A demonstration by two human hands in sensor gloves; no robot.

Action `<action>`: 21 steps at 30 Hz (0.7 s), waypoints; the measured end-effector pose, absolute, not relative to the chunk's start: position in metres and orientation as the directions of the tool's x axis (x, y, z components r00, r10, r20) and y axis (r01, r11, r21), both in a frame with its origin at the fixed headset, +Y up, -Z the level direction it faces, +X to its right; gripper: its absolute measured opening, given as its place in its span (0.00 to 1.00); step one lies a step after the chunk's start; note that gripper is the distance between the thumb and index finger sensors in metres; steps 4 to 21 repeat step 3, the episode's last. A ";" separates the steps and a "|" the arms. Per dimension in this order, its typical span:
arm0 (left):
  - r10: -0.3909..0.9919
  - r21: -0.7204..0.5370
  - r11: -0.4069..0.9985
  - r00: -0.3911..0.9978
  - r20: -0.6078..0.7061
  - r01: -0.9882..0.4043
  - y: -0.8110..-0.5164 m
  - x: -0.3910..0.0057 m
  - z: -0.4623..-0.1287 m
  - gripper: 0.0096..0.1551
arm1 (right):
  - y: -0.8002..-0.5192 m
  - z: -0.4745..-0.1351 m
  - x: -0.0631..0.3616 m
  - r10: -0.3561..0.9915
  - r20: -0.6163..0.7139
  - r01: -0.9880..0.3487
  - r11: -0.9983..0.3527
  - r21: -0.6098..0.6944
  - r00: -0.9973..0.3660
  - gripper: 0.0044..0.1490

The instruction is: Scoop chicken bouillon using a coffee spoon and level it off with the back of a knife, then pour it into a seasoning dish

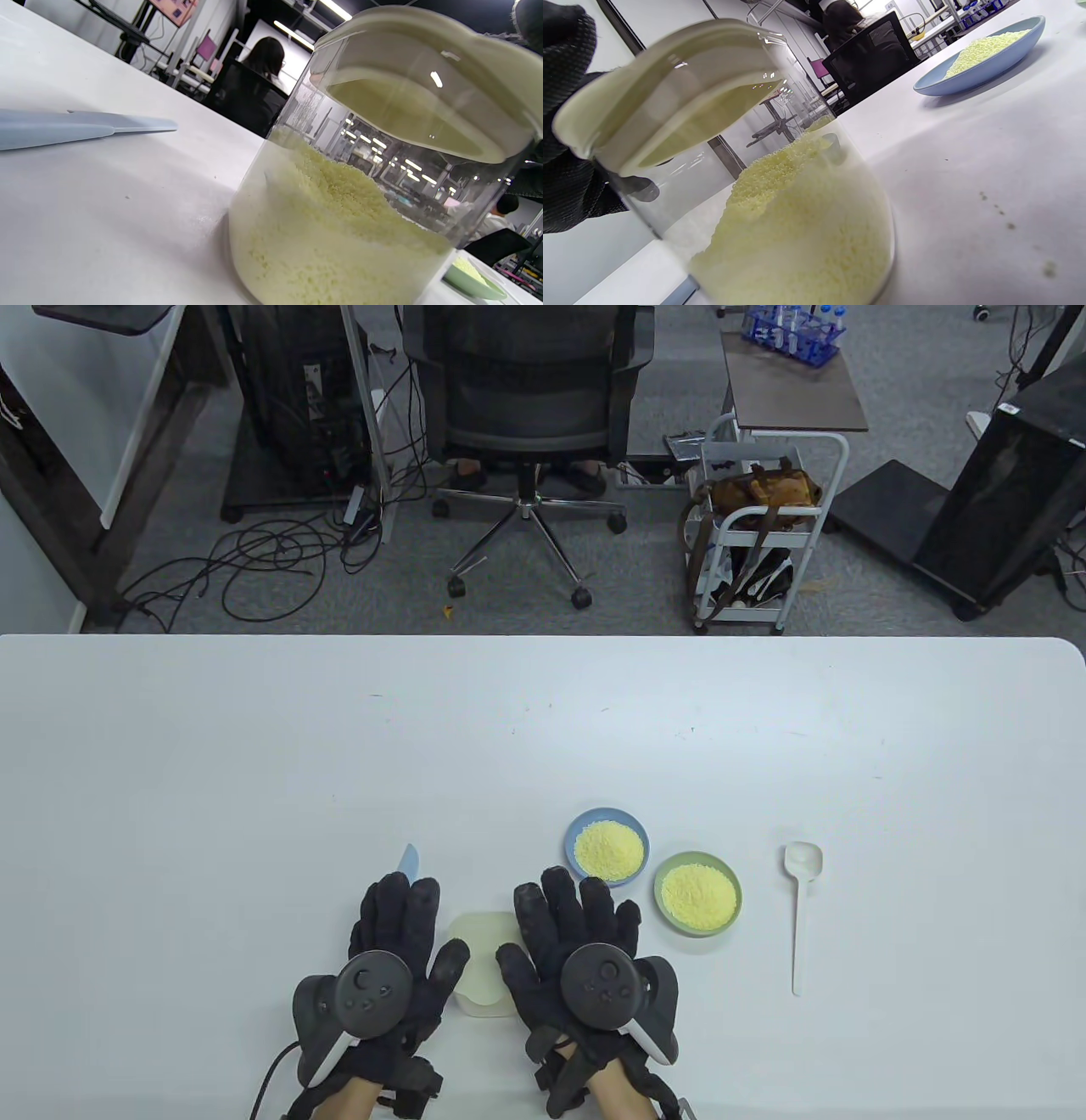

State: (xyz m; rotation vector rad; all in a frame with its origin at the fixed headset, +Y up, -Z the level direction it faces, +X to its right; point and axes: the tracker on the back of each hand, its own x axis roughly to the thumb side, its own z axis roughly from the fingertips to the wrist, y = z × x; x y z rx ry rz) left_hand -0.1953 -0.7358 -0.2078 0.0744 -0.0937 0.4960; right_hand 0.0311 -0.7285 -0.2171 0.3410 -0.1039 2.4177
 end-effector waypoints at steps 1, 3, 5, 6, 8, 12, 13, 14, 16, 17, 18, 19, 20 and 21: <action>0.472 0.049 0.876 0.875 0.108 -0.479 -0.736 -0.195 -0.207 0.51 | -0.729 -0.217 0.031 0.625 0.271 -0.645 -0.764 0.017 -0.732 0.42; 0.478 0.051 0.873 0.871 0.111 -0.486 -0.735 -0.195 -0.207 0.51 | -0.729 -0.217 0.029 0.622 0.275 -0.640 -0.768 0.028 -0.734 0.42; 0.478 0.051 0.873 0.871 0.111 -0.486 -0.735 -0.195 -0.207 0.51 | -0.729 -0.217 0.029 0.622 0.275 -0.640 -0.768 0.028 -0.734 0.42; 0.478 0.051 0.873 0.871 0.111 -0.486 -0.735 -0.195 -0.207 0.51 | -0.729 -0.217 0.029 0.622 0.275 -0.640 -0.768 0.028 -0.734 0.42; 0.478 0.051 0.873 0.871 0.111 -0.486 -0.735 -0.195 -0.207 0.51 | -0.729 -0.217 0.029 0.622 0.275 -0.640 -0.768 0.028 -0.734 0.42; 0.478 0.051 0.873 0.871 0.111 -0.486 -0.735 -0.195 -0.207 0.51 | -0.729 -0.217 0.029 0.622 0.275 -0.640 -0.768 0.028 -0.734 0.42; 0.478 0.051 0.873 0.871 0.111 -0.486 -0.735 -0.195 -0.207 0.51 | -0.729 -0.217 0.029 0.622 0.275 -0.640 -0.768 0.028 -0.734 0.42; 0.478 0.051 0.873 0.871 0.111 -0.486 -0.735 -0.195 -0.207 0.51 | -0.729 -0.217 0.029 0.622 0.275 -0.640 -0.768 0.028 -0.734 0.42; 0.478 0.051 0.873 0.871 0.111 -0.486 -0.735 -0.195 -0.207 0.51 | -0.729 -0.217 0.029 0.622 0.275 -0.640 -0.768 0.028 -0.734 0.42; 0.478 0.051 0.873 0.871 0.111 -0.486 -0.735 -0.195 -0.207 0.51 | -0.729 -0.217 0.029 0.622 0.275 -0.640 -0.768 0.028 -0.734 0.42; 0.478 0.051 0.873 0.871 0.111 -0.486 -0.735 -0.195 -0.207 0.51 | -0.729 -0.217 0.029 0.622 0.275 -0.640 -0.768 0.028 -0.734 0.42; 0.478 0.051 0.873 0.871 0.111 -0.486 -0.735 -0.195 -0.207 0.51 | -0.729 -0.217 0.029 0.622 0.275 -0.640 -0.768 0.028 -0.734 0.42; 0.478 0.051 0.873 0.871 0.111 -0.486 -0.735 -0.195 -0.207 0.51 | -0.729 -0.217 0.029 0.622 0.275 -0.640 -0.768 0.028 -0.734 0.42; 0.478 0.051 0.873 0.871 0.111 -0.486 -0.735 -0.195 -0.207 0.51 | -0.729 -0.217 0.029 0.622 0.275 -0.640 -0.768 0.028 -0.734 0.42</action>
